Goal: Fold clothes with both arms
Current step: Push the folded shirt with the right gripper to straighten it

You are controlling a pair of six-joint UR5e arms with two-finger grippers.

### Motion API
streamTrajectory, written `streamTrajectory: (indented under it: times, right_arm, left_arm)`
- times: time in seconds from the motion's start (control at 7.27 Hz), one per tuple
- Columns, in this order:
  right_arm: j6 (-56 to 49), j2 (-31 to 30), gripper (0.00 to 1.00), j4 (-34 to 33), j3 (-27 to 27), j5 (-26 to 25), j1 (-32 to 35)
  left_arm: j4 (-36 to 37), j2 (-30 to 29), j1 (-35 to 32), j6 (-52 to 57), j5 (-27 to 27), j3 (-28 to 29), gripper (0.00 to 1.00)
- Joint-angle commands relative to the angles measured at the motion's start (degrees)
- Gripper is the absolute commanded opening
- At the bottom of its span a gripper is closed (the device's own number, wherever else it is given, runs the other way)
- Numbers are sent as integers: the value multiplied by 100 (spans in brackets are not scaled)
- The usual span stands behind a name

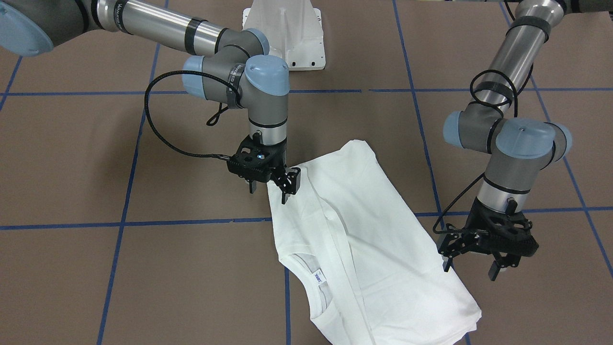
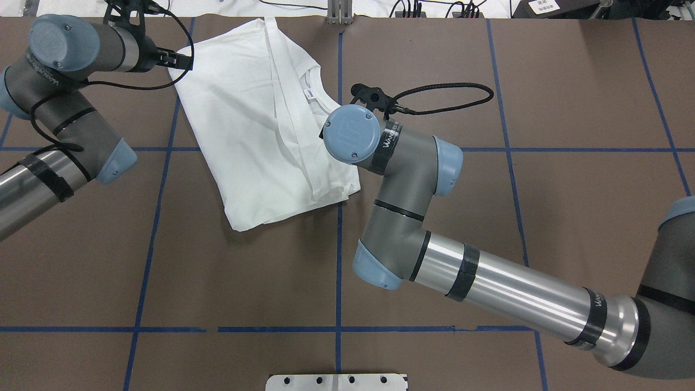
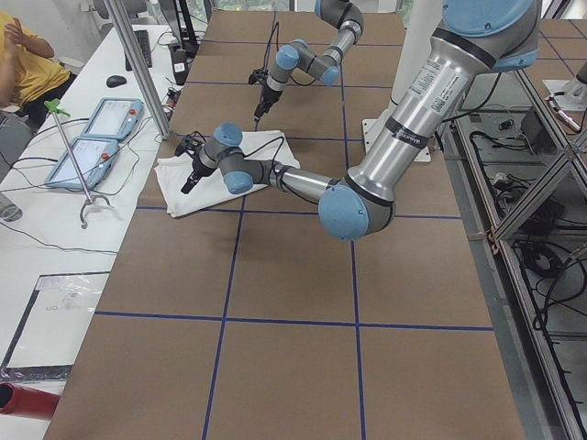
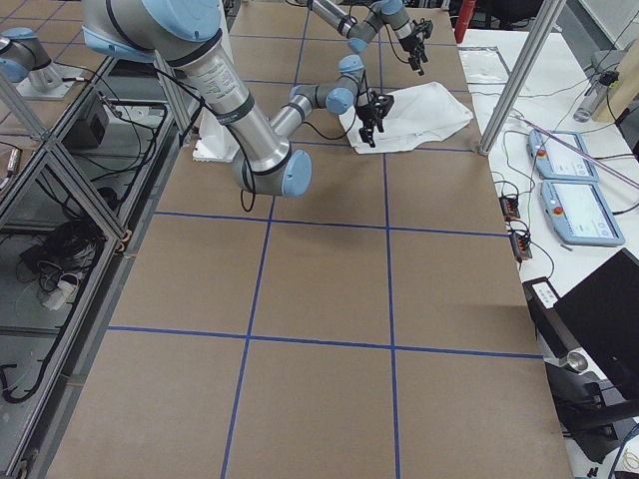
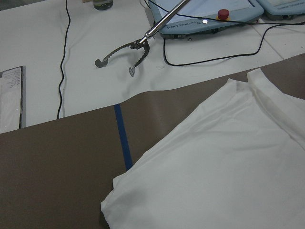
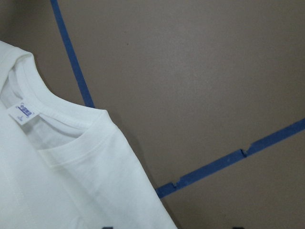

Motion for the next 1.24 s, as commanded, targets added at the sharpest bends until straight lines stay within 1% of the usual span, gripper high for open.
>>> streamTrajectory:
  times: [0.0,0.55,0.69,0.83,0.96,1.1]
  right_arm:
    - [173,11,71,6,-103,-118,-231]
    - [77,-25,65,-21,-278,-259,-355]
    - [-2,-25,60,-29,-304,-329,-355]
    - [-11,-16,46,-38,-305,-329,-364]
    - [6,-7,11,-38,-305,-329,-372]
    - [6,-7,0,-38,-305,-329,-390]
  left_arm:
    - [-3,32,36,-148,-8,-48,100]
    - [-12,85,44,-157,-8,-48,100]
    - [-12,94,44,-157,-8,-48,100]
    - [-12,94,44,-157,-8,-48,100]
    - [-12,111,44,-157,-8,-48,100]
    - [-12,112,44,-157,-8,-48,100]
